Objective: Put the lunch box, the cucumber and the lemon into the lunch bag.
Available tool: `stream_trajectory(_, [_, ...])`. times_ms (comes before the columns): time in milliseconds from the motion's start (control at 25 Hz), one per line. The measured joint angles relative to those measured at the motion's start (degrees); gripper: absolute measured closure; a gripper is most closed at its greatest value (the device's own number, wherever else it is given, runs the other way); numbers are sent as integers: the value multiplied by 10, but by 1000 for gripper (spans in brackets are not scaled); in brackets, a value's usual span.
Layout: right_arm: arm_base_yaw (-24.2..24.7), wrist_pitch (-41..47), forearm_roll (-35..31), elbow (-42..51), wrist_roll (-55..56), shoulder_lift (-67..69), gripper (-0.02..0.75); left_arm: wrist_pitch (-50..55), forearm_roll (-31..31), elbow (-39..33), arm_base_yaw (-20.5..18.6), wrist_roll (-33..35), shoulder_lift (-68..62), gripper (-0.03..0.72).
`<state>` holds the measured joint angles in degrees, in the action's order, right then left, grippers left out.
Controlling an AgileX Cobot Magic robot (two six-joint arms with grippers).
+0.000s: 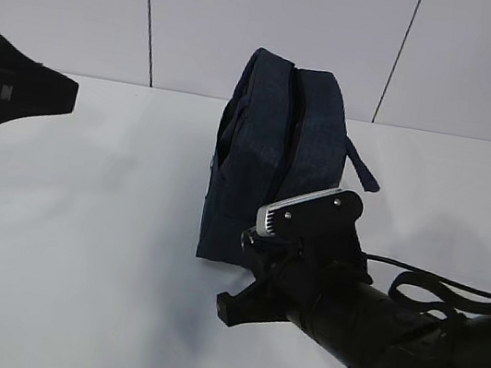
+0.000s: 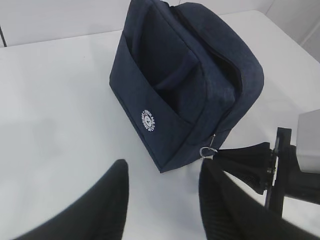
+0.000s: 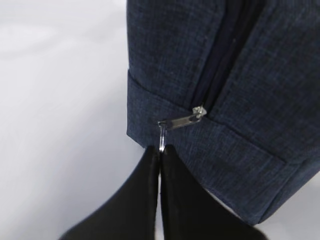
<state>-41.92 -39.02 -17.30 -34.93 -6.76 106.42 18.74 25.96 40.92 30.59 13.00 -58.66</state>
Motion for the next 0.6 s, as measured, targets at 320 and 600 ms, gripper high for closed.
stream_trajectory(320, [0,-28,-11,0,-1,21,717,0,0,0,0,0,0,365])
stream_trajectory(600, [0,-42,-12,0,-1,25,717,0,0,0,0,0,0,365])
